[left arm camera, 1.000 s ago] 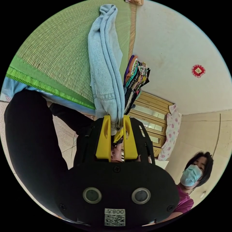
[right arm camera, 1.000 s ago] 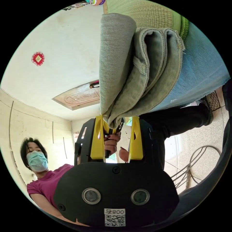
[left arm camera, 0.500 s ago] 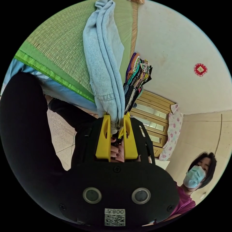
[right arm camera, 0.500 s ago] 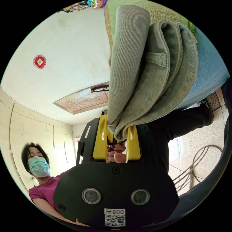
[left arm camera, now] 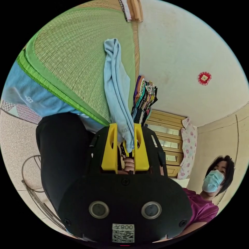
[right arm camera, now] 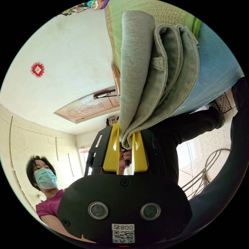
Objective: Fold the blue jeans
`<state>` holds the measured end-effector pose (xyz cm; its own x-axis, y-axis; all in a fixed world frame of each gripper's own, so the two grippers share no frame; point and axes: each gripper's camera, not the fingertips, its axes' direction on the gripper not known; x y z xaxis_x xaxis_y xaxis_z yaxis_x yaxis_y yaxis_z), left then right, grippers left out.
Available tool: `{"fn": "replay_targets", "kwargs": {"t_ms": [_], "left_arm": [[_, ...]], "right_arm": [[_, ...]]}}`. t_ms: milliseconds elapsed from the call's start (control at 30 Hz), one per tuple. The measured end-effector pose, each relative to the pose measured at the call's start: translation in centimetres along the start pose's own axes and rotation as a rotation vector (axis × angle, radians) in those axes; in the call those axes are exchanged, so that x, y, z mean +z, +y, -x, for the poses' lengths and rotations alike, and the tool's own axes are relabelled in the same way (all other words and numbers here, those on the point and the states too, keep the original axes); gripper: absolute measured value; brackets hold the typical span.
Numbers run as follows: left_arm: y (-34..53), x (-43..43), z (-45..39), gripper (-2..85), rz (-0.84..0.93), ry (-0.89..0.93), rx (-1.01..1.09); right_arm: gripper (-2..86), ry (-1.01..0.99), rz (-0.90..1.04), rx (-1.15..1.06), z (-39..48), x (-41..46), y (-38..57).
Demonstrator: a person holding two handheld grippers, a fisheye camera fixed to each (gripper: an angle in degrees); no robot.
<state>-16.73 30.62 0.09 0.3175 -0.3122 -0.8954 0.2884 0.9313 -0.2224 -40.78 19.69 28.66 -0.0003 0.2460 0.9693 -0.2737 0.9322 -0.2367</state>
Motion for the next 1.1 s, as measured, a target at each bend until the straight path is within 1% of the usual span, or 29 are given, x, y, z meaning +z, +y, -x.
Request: {"fn": "replay_targets", "kwargs": {"t_ms": [167,367,467,700,767,867,967,1100], "left_arm": [[-3.0,0.1,2.2,14.1,-0.042,0.024,-0.041],[-4.4,0.6,3.7,15.5,-0.069,0.063,-0.074],[-4.9,0.7,4.4,15.9,-0.095,0.105,-0.094],[-8.9,2.2,4.0,16.1,-0.096,0.077,-0.091],[-10.6,3.4,4.1,15.2,-0.082,0.034,-0.104],[-12.0,4.9,4.3,12.7,-0.062,0.019,-0.107],[-12.5,6.1,4.6,8.2,-0.045,0.009,-0.108],[-12.7,7.2,4.8,6.4,-0.021,-0.012,-0.107]], "right_arm": [[6.5,-0.013,-0.009,0.004,1.0,-1.8,-0.3],[6.2,-0.072,-0.035,0.003,2.1,-1.9,-1.5],[6.1,-0.067,-0.021,-0.020,3.0,-1.2,-2.8],[5.9,-0.047,-0.003,-0.026,2.1,-0.4,-3.6],[5.9,-0.049,-0.006,-0.022,1.3,-0.4,-3.5],[5.9,-0.036,-0.009,-0.015,-0.2,-0.5,-3.2],[6.0,-0.003,-0.009,-0.014,-1.8,-0.9,-3.0],[6.2,0.040,-0.025,-0.003,-4.7,-1.9,-2.4]]}}
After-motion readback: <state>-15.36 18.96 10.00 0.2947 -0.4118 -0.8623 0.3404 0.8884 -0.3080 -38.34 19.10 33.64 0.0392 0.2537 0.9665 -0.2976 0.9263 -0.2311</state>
